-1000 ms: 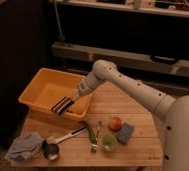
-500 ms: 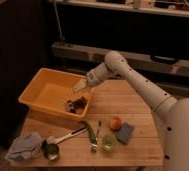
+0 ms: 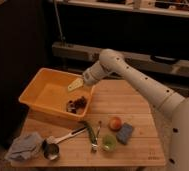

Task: Place eraser in metal cup

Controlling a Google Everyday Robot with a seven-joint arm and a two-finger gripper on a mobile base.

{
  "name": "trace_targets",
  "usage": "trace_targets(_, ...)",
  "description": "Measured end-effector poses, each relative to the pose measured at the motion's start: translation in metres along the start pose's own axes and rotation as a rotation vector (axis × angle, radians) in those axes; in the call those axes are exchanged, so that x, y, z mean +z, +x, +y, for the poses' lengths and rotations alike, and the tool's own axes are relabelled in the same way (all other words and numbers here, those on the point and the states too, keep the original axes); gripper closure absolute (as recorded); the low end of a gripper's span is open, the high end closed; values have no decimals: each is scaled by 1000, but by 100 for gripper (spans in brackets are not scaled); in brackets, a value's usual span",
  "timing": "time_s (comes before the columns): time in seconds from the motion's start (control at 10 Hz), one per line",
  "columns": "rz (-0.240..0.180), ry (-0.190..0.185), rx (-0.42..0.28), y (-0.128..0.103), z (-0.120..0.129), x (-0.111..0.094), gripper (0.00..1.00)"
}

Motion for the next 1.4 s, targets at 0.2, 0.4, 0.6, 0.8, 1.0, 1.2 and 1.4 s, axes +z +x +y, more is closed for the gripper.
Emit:
trace_targets(0.2, -7, -4, -10, 1, -3, 3, 20)
trace_targets(0.4, -50, -28, -26, -5, -14, 15, 20)
trace_targets(0.6, -96, -53, -40, -17, -34, 30, 20)
trace_targets(0.8, -146, -69, -43, -31, -51, 47, 20)
trace_targets(1.0, -175, -71, -45, -37, -54, 56, 20)
trace_targets(1.2, -197, -73, -45, -41, -56, 65, 20)
trace_targets(1.4, -217, -85, -37, -45, -54, 73, 20)
